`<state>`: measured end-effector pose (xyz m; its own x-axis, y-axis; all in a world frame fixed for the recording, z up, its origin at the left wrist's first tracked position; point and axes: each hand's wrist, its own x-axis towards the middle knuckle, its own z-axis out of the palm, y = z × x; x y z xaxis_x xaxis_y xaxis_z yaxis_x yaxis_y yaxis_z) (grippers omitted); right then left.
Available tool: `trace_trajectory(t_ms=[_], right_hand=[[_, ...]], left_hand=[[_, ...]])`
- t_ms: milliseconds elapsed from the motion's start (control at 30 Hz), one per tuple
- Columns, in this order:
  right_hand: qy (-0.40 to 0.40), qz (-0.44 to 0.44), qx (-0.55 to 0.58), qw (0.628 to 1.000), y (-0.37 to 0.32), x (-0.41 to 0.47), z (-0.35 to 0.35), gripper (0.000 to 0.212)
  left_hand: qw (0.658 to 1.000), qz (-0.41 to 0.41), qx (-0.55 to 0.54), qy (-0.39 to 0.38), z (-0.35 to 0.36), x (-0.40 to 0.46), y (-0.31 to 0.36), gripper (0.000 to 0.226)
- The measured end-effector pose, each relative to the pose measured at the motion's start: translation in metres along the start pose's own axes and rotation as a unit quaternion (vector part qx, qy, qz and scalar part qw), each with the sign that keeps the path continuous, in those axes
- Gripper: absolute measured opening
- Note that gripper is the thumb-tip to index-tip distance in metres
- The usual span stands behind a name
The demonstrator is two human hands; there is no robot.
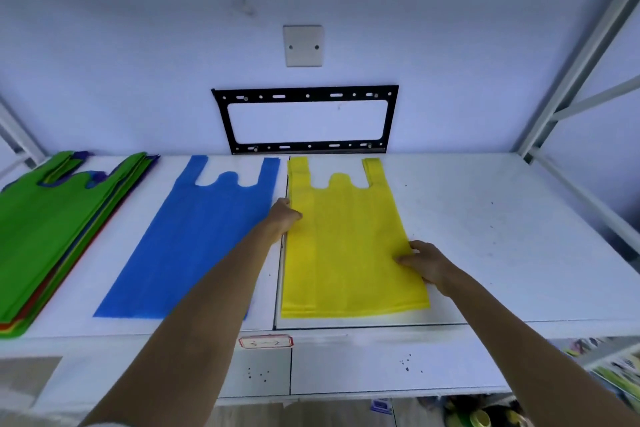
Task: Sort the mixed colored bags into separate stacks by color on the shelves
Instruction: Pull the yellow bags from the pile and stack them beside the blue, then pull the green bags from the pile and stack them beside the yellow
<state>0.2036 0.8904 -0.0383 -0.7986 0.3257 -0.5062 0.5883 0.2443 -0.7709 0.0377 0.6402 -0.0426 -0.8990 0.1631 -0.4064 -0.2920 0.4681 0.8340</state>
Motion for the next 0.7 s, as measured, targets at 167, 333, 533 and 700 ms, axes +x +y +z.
trace_trajectory(t_ms=[167,333,533,700], right_hand=[[0.138,-0.046,-0.426,0.893,-0.037,-0.027,-0.006,0.038],[0.104,-0.195,-0.571,0.791,-0.093,-0.044,0.028,0.048],[0.052,-0.295,-0.559,0.773,-0.15,-0.077,0.121,0.053],[0.042,-0.316,-0.524,0.79,-0.182,-0.1,0.217,0.052]], left_hand=[[0.982,0.072,0.167,0.058,-0.041,-0.036,0.012,0.056],[0.917,0.141,0.363,0.087,-0.097,-0.096,0.013,0.045],[0.873,0.133,0.451,0.129,-0.185,-0.145,-0.017,0.046],[0.866,0.122,0.463,0.144,-0.277,-0.161,-0.062,0.043]])
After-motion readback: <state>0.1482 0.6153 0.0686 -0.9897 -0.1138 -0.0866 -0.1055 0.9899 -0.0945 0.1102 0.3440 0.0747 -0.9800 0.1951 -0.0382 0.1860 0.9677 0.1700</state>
